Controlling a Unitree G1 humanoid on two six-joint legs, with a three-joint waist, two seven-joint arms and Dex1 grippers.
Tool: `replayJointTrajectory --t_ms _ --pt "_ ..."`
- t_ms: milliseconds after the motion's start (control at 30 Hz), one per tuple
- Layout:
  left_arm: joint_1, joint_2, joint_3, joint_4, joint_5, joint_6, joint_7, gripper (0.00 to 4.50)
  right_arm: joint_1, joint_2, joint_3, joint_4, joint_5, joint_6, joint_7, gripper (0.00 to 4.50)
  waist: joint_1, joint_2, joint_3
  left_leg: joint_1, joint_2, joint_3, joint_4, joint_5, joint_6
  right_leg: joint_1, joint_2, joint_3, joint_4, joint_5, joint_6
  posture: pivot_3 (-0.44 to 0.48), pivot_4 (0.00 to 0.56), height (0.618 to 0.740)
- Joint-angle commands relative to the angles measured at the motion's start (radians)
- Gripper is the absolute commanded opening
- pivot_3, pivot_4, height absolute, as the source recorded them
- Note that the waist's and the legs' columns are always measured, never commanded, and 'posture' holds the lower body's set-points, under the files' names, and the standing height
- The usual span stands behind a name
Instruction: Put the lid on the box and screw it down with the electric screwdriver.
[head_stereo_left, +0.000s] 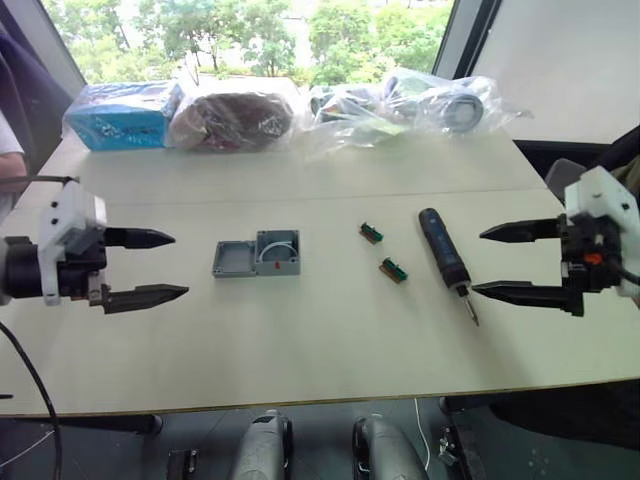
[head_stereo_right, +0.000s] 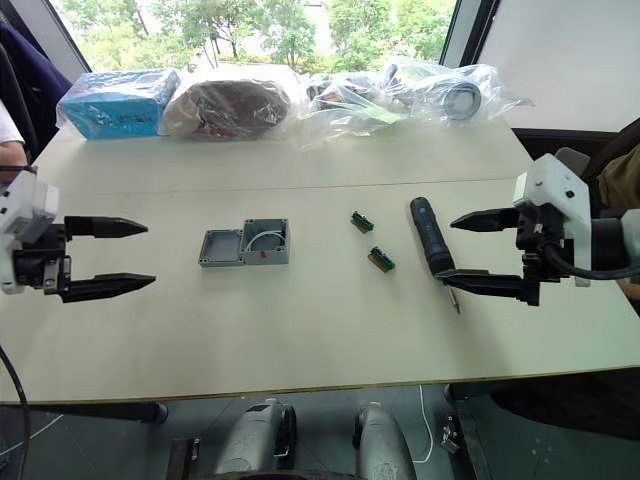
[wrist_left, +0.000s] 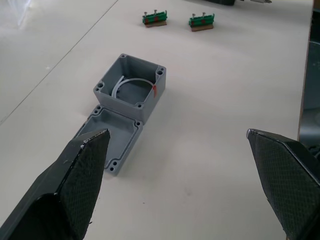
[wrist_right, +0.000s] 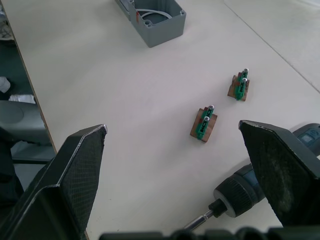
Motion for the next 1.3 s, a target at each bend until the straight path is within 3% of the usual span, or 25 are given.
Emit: replayJointTrajectory --t_ms 33,533,733,867,1133,1300 --pt "0.013 -0.002 0.039 -0.006 0.011 -0.015 0.005 4.49 -0.014 -0.009 -0.007 0.0 -0.013 -0.016 0.0 4.5 -0.004 0.0 0.0 0.0 0.0 0.0 0.0 0.0 0.0 0.0 0.0 0.0 0.0 0.0 0.0 0.0 0.15 0.74" --pt "-0.036 -0.02 -0.023 0.017 0.036 -0.052 0.028 4.49 -0.024 0.018 -0.01 -0.051 -0.02 0.019 -0.086 4.5 -0.004 0.0 0.0 0.0 0.0 0.001 0.0 0.0 0.0 0.0 0.0 0.0 0.001 0.0 0.0 0.0 0.15 0.74" --pt "-0.115 -0.023 -0.104 0.072 0.07 -0.084 0.019 4.49 -0.049 0.033 0.004 -0.082 0.009 0.061 -0.143 4.5 -0.005 0.0 0.0 0.0 -0.001 0.001 0.0 0.0 0.0 0.0 0.0 0.001 0.001 0.0 0.0 0.0 0.15 0.74" --pt "-0.215 -0.057 -0.23 0.114 0.127 -0.133 0.01 4.49 -0.083 0.022 0.05 -0.106 0.013 0.117 -0.195 4.5 -0.003 0.0 0.0 0.0 -0.001 0.002 0.0 0.0 0.0 0.0 0.001 0.0 0.001 0.0 0.001 0.0 0.15 0.74" --pt "-0.573 -0.313 -0.57 0.4 0.333 -0.336 -0.089 4.49 -0.182 0.101 0.11 -0.17 0.062 0.158 -0.284 4.5 -0.003 -0.001 0.0 0.0 -0.002 0.004 0.003 0.0 0.0 0.002 0.002 0.001 0.002 0.001 0.002 0.0 0.15 0.74" --pt "-0.717 -0.448 -0.702 0.657 0.467 -0.495 -0.167 4.49 -0.171 0.125 0.104 -0.219 0.071 0.178 -0.334 4.5 -0.004 -0.001 0.0 -0.001 -0.003 0.004 0.003 0.0 0.0 0.001 0.002 0.001 0.002 0.003 0.005 0.0 0.15 0.74"
